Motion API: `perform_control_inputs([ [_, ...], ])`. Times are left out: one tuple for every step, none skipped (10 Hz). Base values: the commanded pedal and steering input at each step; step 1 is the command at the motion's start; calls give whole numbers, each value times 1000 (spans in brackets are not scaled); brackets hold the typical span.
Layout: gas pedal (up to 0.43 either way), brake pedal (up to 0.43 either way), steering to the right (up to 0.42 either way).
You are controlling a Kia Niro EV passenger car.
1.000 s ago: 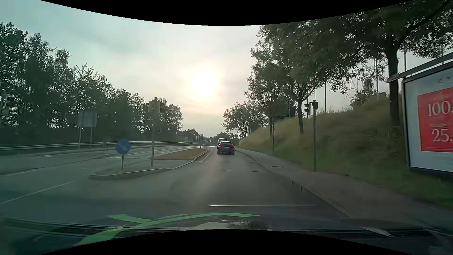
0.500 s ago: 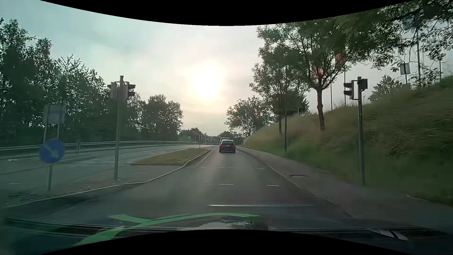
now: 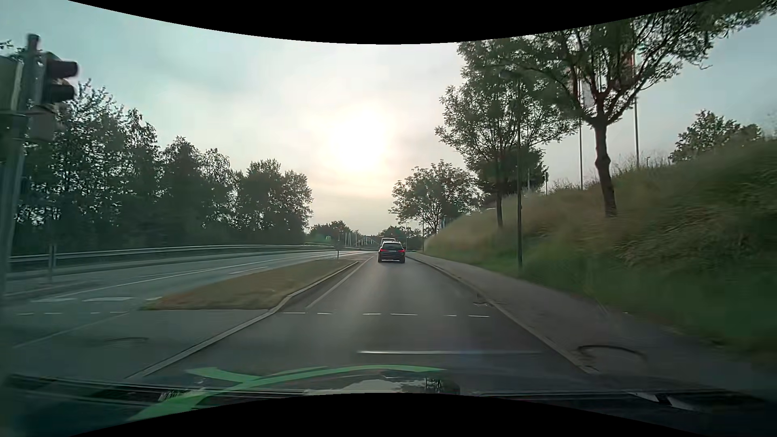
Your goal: Follow the waypoints while adhering to traffic rules and regulations
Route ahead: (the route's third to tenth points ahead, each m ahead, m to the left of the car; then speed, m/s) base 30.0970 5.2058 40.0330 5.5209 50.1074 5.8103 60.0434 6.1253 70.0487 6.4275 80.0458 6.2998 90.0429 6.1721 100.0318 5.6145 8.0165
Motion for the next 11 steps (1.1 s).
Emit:
perform_control_inputs([
  [189, 0, -20],
  [177, 0, -20],
  [157, 0, -20],
  [157, 0, -20],
  [157, 0, -20],
  [157, 0, -20],
  [157, 0, -19],
  [157, 0, -18],
  [157, 0, -18],
  [169, 0, -18],
  [169, 0, -17],
])
